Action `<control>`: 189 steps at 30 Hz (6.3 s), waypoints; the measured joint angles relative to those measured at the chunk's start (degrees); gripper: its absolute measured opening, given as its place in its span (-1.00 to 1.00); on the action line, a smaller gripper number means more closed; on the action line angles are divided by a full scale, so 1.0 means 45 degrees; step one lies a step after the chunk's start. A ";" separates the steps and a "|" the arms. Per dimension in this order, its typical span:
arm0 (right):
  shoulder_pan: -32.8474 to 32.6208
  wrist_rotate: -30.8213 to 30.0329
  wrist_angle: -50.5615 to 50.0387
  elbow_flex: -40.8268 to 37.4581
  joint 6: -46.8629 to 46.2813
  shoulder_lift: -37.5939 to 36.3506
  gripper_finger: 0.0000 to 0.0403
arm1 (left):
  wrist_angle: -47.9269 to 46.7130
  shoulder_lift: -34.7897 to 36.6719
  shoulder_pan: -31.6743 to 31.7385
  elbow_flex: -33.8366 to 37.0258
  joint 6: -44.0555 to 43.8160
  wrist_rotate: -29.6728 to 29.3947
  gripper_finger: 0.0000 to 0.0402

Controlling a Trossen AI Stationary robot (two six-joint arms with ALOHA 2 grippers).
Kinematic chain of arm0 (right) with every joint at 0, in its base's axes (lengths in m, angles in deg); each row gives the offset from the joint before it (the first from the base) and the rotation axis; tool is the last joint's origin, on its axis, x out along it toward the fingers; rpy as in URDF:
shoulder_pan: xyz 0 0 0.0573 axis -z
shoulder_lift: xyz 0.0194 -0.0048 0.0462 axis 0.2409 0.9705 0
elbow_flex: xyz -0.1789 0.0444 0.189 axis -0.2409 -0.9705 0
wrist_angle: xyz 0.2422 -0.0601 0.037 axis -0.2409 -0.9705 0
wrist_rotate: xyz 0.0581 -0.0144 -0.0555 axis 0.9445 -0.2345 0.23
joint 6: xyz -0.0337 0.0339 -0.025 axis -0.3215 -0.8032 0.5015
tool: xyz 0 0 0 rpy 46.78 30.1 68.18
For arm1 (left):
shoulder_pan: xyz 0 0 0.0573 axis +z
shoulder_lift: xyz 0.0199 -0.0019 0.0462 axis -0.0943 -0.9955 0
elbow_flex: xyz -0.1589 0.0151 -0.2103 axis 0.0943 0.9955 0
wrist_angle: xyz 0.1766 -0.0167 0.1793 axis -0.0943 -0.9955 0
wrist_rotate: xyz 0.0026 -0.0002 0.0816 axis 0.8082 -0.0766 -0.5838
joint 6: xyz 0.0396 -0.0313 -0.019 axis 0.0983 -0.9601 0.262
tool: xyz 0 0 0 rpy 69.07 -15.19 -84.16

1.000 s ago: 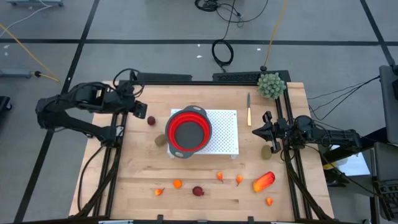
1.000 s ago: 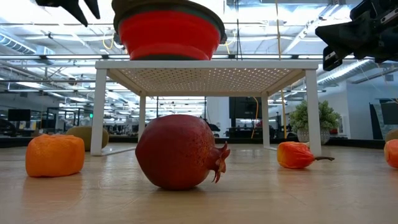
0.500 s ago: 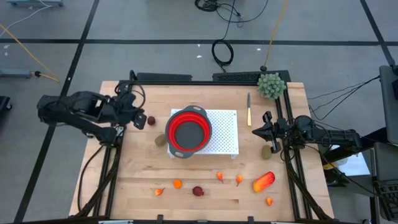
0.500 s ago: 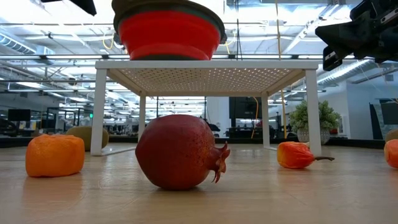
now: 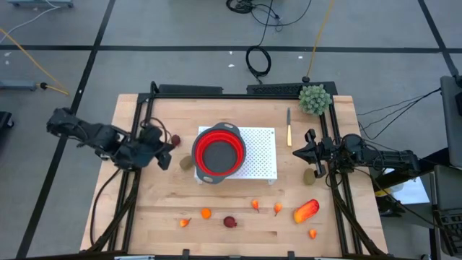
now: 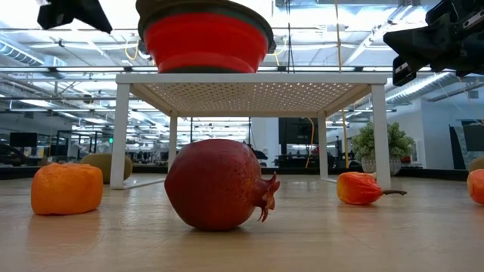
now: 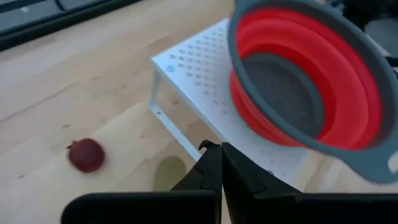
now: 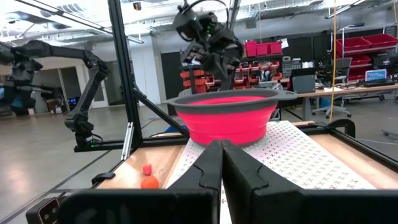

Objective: Pick & Place Fruit
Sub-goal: Put the right kiwi into the strainer bowl on the shelf

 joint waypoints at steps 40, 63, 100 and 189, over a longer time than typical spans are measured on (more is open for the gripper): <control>0.0004 -0.0005 0.0005 -0.0003 0.0005 0.0000 -1.00 | 0.8944 0.5159 -0.2383 0.7341 0.7291 -0.0412 -0.99; 0.0000 0.0029 -0.0175 -0.0001 0.0141 -0.0004 -1.00 | 0.8610 0.6491 0.0298 0.7728 0.9521 0.1829 -1.00; -0.0001 0.1001 -0.4188 0.2960 0.0051 0.1535 -1.00 | 0.8605 1.1198 0.0858 1.0763 1.0617 0.2483 -0.99; -0.6347 -0.2647 -1.8622 1.0729 -1.0901 1.3046 -0.84 | 0.8634 1.1198 0.0853 1.0759 1.0763 0.1822 -0.89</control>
